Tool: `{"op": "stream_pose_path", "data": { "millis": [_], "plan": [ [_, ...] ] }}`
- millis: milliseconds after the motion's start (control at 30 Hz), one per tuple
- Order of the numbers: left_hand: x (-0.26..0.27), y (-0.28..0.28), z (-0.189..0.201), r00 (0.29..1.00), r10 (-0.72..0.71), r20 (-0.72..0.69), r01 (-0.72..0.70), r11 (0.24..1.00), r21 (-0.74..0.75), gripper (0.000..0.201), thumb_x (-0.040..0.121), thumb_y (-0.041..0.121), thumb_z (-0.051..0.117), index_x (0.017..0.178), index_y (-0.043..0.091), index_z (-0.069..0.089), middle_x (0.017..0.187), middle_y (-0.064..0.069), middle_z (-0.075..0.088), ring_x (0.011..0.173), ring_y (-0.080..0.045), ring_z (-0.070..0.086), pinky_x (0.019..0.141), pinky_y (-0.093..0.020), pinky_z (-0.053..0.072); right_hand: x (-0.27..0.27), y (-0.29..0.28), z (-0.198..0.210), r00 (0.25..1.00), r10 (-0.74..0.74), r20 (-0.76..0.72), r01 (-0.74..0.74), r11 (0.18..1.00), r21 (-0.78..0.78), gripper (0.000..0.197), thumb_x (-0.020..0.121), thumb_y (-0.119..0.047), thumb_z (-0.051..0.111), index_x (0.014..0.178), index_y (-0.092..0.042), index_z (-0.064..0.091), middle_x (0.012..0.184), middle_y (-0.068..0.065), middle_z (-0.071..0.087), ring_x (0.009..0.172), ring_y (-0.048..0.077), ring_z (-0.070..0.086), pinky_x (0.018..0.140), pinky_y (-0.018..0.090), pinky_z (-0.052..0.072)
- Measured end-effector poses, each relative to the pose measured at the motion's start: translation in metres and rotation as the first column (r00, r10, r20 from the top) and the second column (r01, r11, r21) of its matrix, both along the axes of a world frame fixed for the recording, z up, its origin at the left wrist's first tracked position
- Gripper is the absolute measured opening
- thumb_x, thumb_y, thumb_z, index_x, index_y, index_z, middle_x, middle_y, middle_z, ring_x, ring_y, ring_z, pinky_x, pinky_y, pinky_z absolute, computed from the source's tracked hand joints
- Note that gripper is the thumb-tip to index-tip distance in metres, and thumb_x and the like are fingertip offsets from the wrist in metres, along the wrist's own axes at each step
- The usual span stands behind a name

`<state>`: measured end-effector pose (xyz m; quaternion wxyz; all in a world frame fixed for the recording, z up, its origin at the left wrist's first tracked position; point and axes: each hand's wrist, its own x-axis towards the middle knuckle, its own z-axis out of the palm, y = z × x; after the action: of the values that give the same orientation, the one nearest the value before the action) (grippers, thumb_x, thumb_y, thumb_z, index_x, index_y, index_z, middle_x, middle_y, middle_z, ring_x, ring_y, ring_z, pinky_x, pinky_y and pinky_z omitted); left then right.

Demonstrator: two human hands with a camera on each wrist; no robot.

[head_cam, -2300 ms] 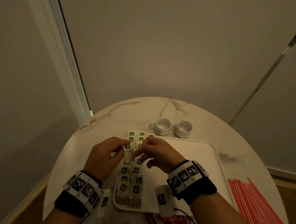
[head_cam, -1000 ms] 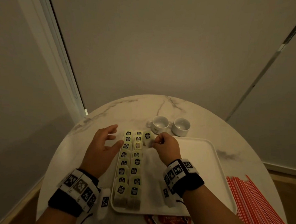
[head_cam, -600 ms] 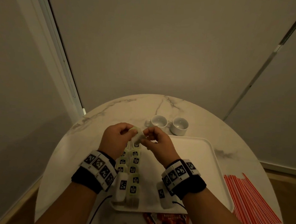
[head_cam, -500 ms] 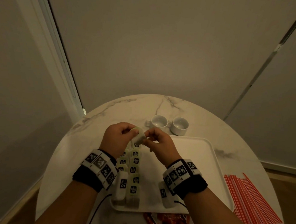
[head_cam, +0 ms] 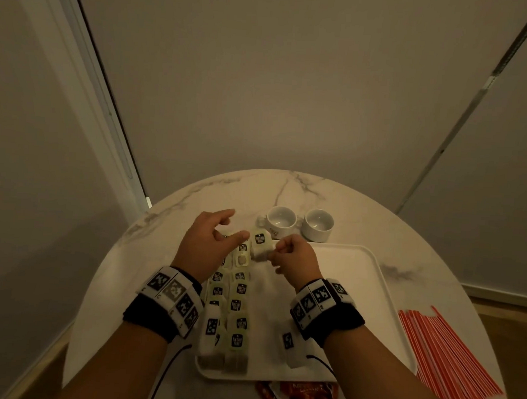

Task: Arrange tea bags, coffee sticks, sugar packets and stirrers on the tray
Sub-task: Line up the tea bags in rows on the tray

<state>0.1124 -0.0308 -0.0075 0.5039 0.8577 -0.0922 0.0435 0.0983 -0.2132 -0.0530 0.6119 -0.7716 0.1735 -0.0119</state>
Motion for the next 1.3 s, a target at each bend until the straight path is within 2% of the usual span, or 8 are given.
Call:
{"op": "stream_pose_path", "data": {
  "millis": [200, 433, 667, 833, 933, 1000, 1133, 1300],
  "plan": [
    [-0.028, 0.025, 0.006, 0.999, 0.04, 0.006, -0.04, 0.997, -0.064, 0.022, 0.089, 0.036, 0.059, 0.11, 0.029, 0.064, 0.11, 0.012, 0.056, 0.088, 0.002, 0.056, 0.07, -0.005, 0.038, 0.015, 0.004, -0.026, 0.961, -0.112, -0.252, 0.029, 0.95, -0.312, 0.025, 0.084, -0.007, 0.055, 0.063, -0.016, 0.046, 0.074, 0.008, 0.06, 0.073, 0.024, 0.056, 0.067, 0.033, 0.048],
    [-0.045, 0.055, -0.019, 1.0, -0.024, -0.011, 0.025, 0.996, 0.084, 0.022, 0.089, 0.028, 0.062, 0.111, 0.029, 0.062, 0.11, 0.015, 0.053, 0.094, 0.0, 0.056, 0.068, -0.014, 0.04, 0.015, 0.006, -0.017, 0.921, -0.032, -0.389, -0.044, 0.982, -0.184, 0.02, 0.087, -0.009, 0.06, 0.07, -0.019, 0.054, 0.071, -0.001, 0.057, 0.059, 0.01, 0.055, 0.049, 0.015, 0.043],
    [-0.047, 0.055, -0.027, 0.999, -0.044, -0.02, 0.046, 0.991, 0.126, 0.02, 0.088, 0.03, 0.062, 0.107, 0.036, 0.059, 0.107, 0.018, 0.052, 0.098, -0.002, 0.053, 0.066, -0.015, 0.037, 0.015, 0.014, -0.016, 0.918, -0.038, -0.395, -0.004, 0.995, -0.104, 0.023, 0.085, -0.012, 0.061, 0.066, -0.023, 0.053, 0.08, 0.001, 0.061, 0.074, 0.017, 0.059, 0.073, 0.027, 0.055],
    [-0.047, 0.056, -0.028, 0.999, -0.051, -0.005, 0.051, 0.989, 0.136, 0.02, 0.088, 0.03, 0.063, 0.106, 0.038, 0.058, 0.106, 0.016, 0.052, 0.1, -0.005, 0.052, 0.07, -0.017, 0.038, 0.014, 0.02, -0.013, 0.926, -0.088, -0.367, 0.031, 0.987, -0.16, 0.02, 0.086, -0.015, 0.06, 0.069, -0.023, 0.055, 0.088, 0.002, 0.061, 0.082, 0.017, 0.055, 0.071, 0.025, 0.048],
    [-0.048, 0.057, -0.028, 0.999, -0.049, -0.001, 0.048, 0.989, 0.14, 0.021, 0.087, 0.03, 0.064, 0.107, 0.036, 0.06, 0.106, 0.018, 0.052, 0.1, -0.003, 0.052, 0.071, -0.018, 0.038, 0.016, 0.019, -0.02, 0.923, -0.142, -0.357, 0.081, 0.98, -0.18, 0.021, 0.094, -0.018, 0.052, 0.106, -0.011, 0.068, 0.112, 0.008, 0.067, 0.095, 0.019, 0.061, 0.084, 0.025, 0.05],
    [-0.049, 0.057, -0.028, 0.999, -0.05, -0.002, 0.05, 0.988, 0.145, 0.021, 0.088, 0.03, 0.064, 0.108, 0.034, 0.061, 0.106, 0.019, 0.052, 0.1, -0.002, 0.051, 0.072, -0.018, 0.038, 0.014, 0.018, -0.017, 0.932, -0.155, -0.328, 0.104, 0.98, -0.167, 0.029, 0.092, -0.018, 0.054, 0.118, -0.012, 0.066, 0.117, 0.008, 0.066, 0.086, 0.013, 0.06, 0.075, 0.02, 0.049],
    [-0.052, 0.061, -0.025, 0.998, -0.064, 0.01, 0.061, 0.986, 0.157, 0.021, 0.087, 0.029, 0.064, 0.107, 0.036, 0.06, 0.105, 0.021, 0.051, 0.1, -0.001, 0.051, 0.073, -0.018, 0.038, 0.015, 0.015, -0.02, 0.915, -0.108, -0.388, -0.025, 0.947, -0.32, 0.026, 0.092, -0.018, 0.055, 0.112, -0.007, 0.067, 0.108, 0.01, 0.066, 0.107, 0.024, 0.063, 0.076, 0.024, 0.048],
    [-0.073, 0.074, -0.02, 0.985, -0.161, -0.065, 0.173, 0.952, 0.252, 0.019, 0.089, 0.032, 0.061, 0.107, 0.036, 0.057, 0.103, 0.019, 0.055, 0.091, 0.006, 0.055, 0.067, -0.011, 0.041, 0.011, 0.011, -0.016, 0.937, -0.057, -0.344, -0.089, 0.915, -0.394, 0.022, 0.087, -0.016, 0.058, 0.102, -0.004, 0.068, 0.11, 0.015, 0.066, 0.107, 0.029, 0.062, 0.085, 0.03, 0.049]
  ]
}}
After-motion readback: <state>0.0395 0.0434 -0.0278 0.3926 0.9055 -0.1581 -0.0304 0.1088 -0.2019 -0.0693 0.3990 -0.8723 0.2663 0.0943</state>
